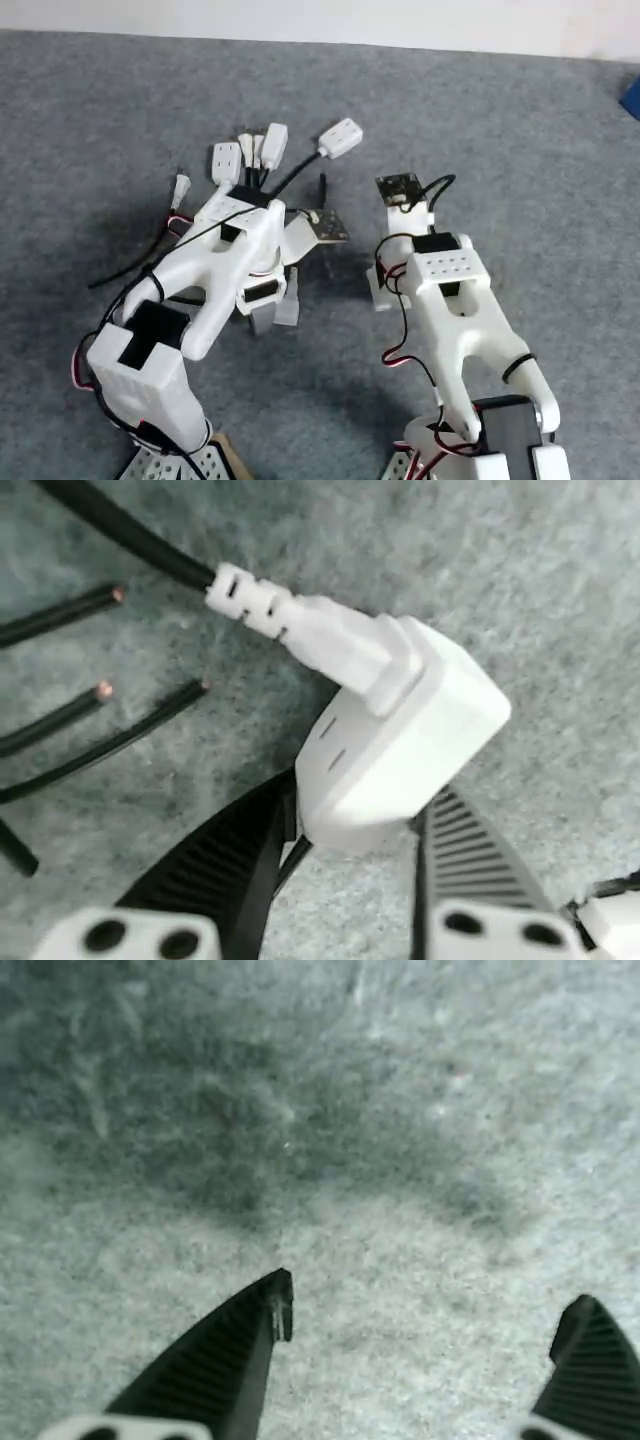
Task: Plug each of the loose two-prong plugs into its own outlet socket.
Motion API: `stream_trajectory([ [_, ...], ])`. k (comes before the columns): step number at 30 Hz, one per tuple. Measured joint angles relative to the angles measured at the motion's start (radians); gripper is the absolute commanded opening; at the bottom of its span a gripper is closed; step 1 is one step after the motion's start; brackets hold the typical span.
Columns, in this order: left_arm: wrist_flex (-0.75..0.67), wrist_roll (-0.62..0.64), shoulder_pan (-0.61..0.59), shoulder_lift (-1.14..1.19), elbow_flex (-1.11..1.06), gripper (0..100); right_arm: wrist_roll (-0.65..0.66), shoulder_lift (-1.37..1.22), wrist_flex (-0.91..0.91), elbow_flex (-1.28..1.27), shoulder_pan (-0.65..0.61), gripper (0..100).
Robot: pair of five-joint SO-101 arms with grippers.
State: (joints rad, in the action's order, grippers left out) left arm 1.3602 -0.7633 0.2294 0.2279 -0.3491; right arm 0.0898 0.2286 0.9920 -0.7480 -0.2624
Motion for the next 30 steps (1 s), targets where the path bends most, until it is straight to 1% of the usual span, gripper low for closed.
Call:
stream_trajectory([
  [3,0.003,0.000,0.005,0.005,0.011,9,0.000,0.000,0.000,0.000,0.000,38.6],
  [12,0.006,-0.002,0.069,0.031,0.026,9,0.000,0.000,-0.044,-0.003,0.000,38.6],
  [20,0.006,-0.003,0.055,0.032,0.044,9,0.000,0.000,-0.044,-0.003,0.000,38.6],
  [22,0.015,-0.005,0.006,0.034,0.083,9,0.000,0.000,-0.044,-0.003,0.000,38.6],
  [24,0.055,-0.005,-0.064,0.041,0.149,9,0.000,0.000,-0.044,-0.003,0.000,38.6],
  [28,0.146,-0.009,-0.235,0.043,0.313,9,0.000,0.000,-0.044,-0.003,0.000,38.6],
  [30,0.187,-0.051,-0.328,0.043,0.404,9,0.000,0.000,-0.044,-0.003,0.000,38.6],
])
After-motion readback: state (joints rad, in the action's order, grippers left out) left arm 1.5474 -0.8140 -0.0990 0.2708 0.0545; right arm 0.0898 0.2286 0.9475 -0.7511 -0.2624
